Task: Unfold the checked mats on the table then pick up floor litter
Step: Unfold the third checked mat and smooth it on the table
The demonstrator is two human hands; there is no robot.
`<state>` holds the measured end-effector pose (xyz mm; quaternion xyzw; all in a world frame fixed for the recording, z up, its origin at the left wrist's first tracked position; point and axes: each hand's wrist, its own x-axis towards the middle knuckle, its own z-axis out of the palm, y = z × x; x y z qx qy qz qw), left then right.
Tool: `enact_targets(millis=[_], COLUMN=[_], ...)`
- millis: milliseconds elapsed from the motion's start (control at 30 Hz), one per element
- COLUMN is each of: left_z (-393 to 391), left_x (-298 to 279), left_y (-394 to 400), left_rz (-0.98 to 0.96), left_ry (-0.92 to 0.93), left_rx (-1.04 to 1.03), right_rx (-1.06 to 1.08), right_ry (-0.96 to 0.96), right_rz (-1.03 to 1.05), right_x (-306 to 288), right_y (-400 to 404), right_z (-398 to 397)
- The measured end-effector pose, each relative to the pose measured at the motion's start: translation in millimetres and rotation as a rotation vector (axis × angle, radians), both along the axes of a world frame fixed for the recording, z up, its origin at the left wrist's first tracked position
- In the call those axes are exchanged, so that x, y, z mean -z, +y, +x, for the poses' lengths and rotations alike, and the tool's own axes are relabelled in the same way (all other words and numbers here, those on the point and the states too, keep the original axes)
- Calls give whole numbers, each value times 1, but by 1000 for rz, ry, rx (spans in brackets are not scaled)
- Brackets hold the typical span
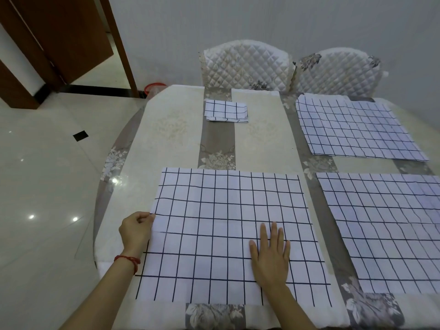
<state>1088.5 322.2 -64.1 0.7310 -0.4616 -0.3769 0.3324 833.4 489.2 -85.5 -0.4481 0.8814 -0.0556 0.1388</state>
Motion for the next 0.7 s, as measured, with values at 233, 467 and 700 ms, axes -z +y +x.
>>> enact_targets(millis=[233, 467, 700], left_z=[-15, -106, -116], left_x=[-8, 5, 35], left_y=[5, 51, 65], left_rz=[-25, -294, -181], left_ry=[-425, -656, -811], left_rx=[25, 751, 929], right_rx=[0, 1, 17], right_ry=[3, 4, -23], right_rz=[-21, -30, -61], right_x=[3, 4, -4], right_y=[0, -1, -5], right_z=[0, 0, 0])
